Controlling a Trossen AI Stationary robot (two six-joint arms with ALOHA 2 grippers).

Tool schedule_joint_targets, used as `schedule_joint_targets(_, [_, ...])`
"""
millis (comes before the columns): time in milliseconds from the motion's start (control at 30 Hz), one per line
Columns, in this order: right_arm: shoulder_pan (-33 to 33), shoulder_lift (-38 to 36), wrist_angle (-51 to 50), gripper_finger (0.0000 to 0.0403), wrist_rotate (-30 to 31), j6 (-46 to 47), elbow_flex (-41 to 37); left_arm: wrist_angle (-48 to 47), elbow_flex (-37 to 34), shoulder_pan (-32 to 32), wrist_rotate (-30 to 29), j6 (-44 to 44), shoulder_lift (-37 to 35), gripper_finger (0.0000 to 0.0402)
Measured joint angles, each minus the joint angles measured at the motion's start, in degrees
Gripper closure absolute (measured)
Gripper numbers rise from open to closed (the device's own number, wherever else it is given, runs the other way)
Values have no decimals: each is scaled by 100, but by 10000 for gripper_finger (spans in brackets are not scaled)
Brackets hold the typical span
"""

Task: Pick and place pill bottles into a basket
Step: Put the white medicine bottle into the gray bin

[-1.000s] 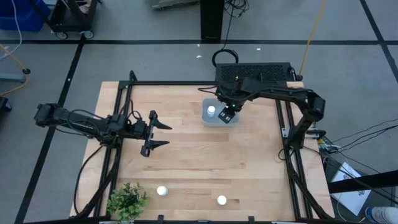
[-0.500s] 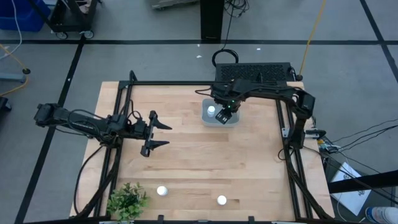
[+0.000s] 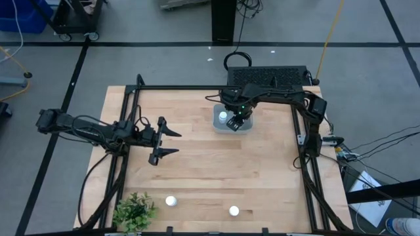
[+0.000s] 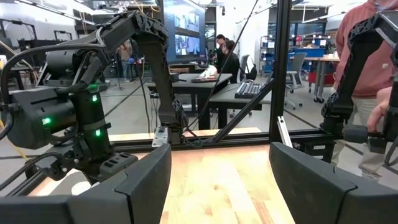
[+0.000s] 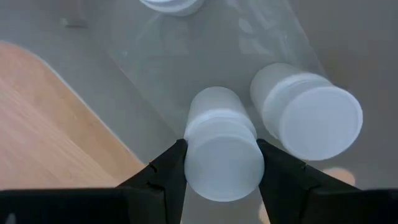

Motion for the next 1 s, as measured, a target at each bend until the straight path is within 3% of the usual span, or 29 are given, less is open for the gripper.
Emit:
schedule_joint_targets(733, [16, -34, 410, 244, -2, -76, -373, -1, 0, 0, 0, -20, 0, 128])
schedule_joint_targets(1000, [26, -33, 432, 209, 2, -155, -387, -2, 0, 0, 2, -20, 0, 128])
